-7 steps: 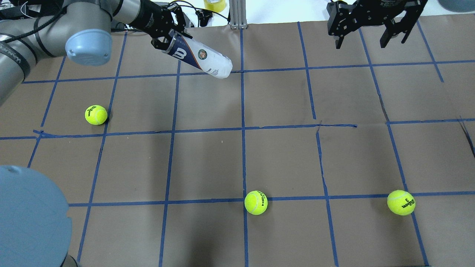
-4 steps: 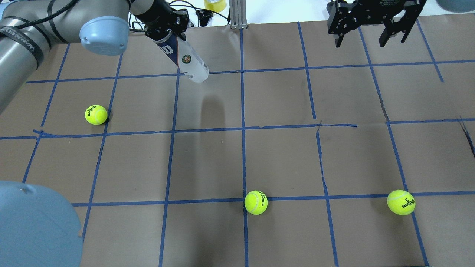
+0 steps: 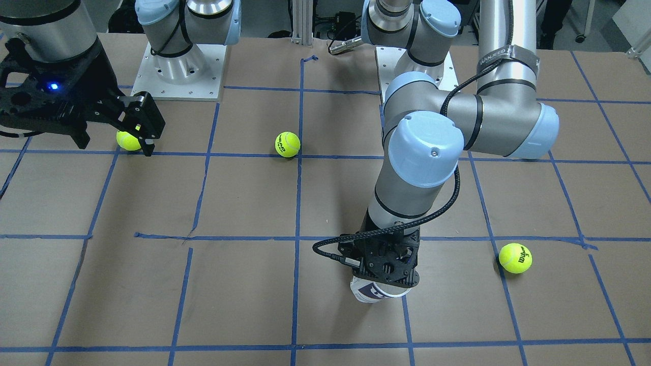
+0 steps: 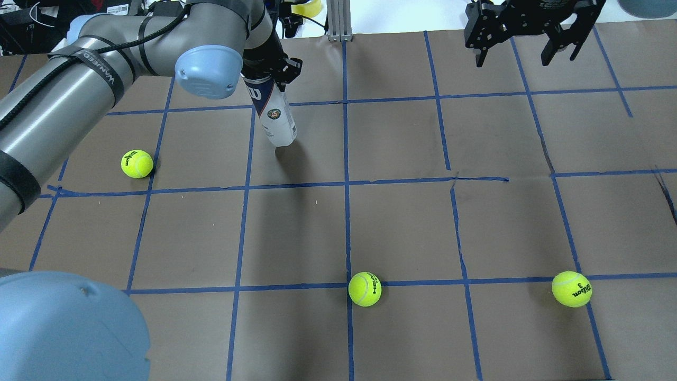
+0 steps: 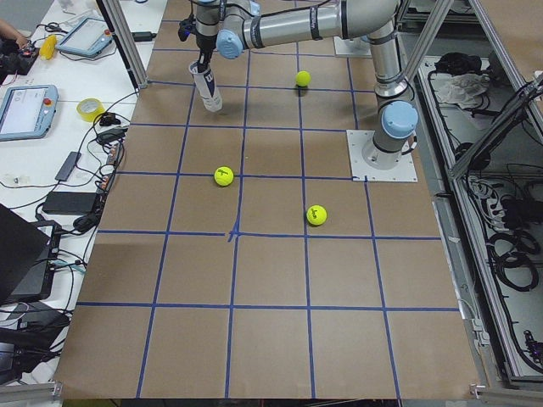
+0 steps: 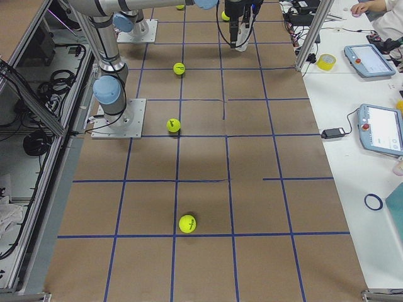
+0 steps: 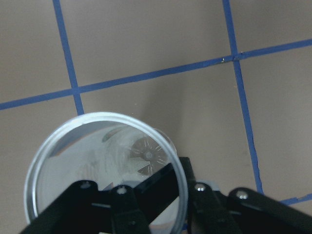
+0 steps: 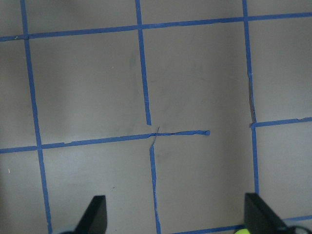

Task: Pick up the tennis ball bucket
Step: 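Lower the upright tube onto the table and open the left gripper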

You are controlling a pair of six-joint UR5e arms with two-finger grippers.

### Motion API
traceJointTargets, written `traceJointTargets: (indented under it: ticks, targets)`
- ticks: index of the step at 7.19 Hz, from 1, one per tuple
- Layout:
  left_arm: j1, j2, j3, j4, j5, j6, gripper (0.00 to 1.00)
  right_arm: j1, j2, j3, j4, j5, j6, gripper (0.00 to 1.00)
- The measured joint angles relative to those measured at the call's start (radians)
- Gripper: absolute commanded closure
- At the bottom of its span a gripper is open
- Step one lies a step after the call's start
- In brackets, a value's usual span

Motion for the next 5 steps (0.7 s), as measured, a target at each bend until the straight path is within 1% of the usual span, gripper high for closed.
traceJointTargets:
  ticks: [5]
  targets:
    - [-0.025, -0.01, -0.004, 0.019, 0.0, -0.01, 1.0, 0.0, 0.002, 0.0, -0.002, 0.0, 0.002, 0.0]
